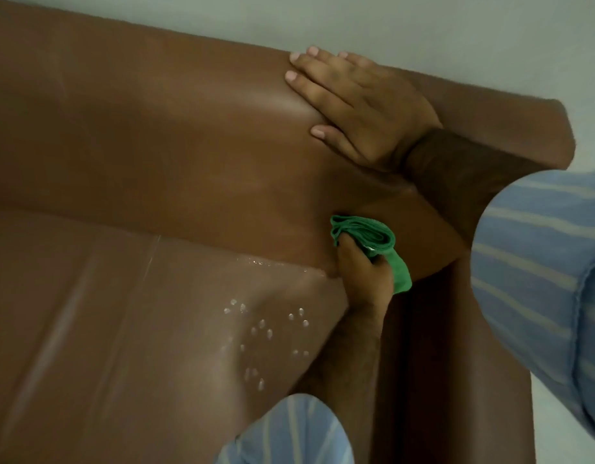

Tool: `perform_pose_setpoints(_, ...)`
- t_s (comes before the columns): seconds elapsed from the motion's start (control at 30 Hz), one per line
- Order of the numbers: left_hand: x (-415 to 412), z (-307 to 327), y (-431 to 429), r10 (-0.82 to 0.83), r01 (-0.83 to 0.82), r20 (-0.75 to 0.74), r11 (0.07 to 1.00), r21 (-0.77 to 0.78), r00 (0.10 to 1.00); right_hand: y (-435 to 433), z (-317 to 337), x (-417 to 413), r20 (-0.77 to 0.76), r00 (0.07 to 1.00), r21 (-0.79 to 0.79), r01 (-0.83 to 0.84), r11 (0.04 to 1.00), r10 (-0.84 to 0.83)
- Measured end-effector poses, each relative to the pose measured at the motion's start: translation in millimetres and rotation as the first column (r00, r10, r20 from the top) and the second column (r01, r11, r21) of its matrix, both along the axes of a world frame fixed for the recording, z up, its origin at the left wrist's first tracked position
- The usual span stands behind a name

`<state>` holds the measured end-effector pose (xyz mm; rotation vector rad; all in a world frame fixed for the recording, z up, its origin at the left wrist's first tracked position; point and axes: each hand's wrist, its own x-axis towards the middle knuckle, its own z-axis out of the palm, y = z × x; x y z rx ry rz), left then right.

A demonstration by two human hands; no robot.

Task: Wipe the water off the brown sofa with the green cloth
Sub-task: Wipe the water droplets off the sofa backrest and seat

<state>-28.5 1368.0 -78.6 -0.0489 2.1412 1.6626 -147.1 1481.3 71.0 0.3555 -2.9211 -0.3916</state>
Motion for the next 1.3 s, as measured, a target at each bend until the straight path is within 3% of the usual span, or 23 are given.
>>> perform_pose_setpoints(0.17,-14.1,-8.3,-48.4,-0.041,0.044,-0.049,0.997,0.070,0.998,-48.8,-22.9,29.0,-0.137,0.929,-0.169,0.319,0.932,-0.343)
perform_pose_setpoints(0.27,-33.9,-16.2,-97.0,-0.015,0.017,-0.057,0.999,0.036,0.998,-83.5,-64.6,69.8,-0.192,0.891,-0.218,0.370,0.903,-0.411)
perform_pose_setpoints(0.37,-59.3,-28.7,-153.1,0.013,-0.019,-0.070,0.996,-0.086,0.997,-105.2,-126.0,137.9,-0.007,0.917,-0.252,0.384,0.888,-0.398)
perform_pose_setpoints(0.47,-87.1,-44.1,-213.4,-0.002,-0.032,-0.131,0.966,-0.257,0.991,-126.9,-194.9,227.8,0.222,0.821,-0.264,0.571,0.778,-0.527)
perform_pose_setpoints(0.57,-115.5,-60.6,-265.1,-0.105,-0.054,-0.266,0.848,-0.527,0.958,-157.5,-254.7,306.2,0.410,0.667,-0.270,0.740,0.615,-0.622)
perform_pose_setpoints(0.67,-138.5,-84.5,-283.5,-0.261,-0.014,-0.265,0.688,-0.725,0.928,-191.6,-302.0,342.4,0.467,0.590,-0.278,0.805,0.524,-0.658)
perform_pose_setpoints(0.87,-150.8,-138.3,-248.7,-0.228,-0.055,-0.221,0.568,-0.821,0.948,-216.2,-354.0,353.9,0.309,0.558,-0.296,0.826,0.479,-0.770)
perform_pose_setpoints(1.0,-105.4,-149.1,-192.9,-0.287,-0.045,-0.285,0.629,-0.776,0.914,-218.0,-361.7,355.9,0.257,0.562,-0.326,0.816,0.476,-0.786)
perform_pose_setpoints(1.1,-41.4,-145.5,-132.3,-0.507,0.173,-0.228,0.626,-0.760,0.831,-217.6,-361.6,356.4,0.240,0.561,-0.331,0.814,0.477,-0.792)
perform_pose_setpoints(1.2,20.9,-140.3,-68.0,-0.724,0.431,-0.172,0.564,-0.704,0.668,-217.9,-362.9,356.3,0.217,0.568,-0.341,0.806,0.483,-0.794)
perform_pose_setpoints(1.3,47.3,-139.8,-29.5,-0.798,0.482,-0.213,0.527,-0.700,0.563,-217.8,-363.8,355.2,0.199,0.577,-0.351,0.797,0.492,-0.792)
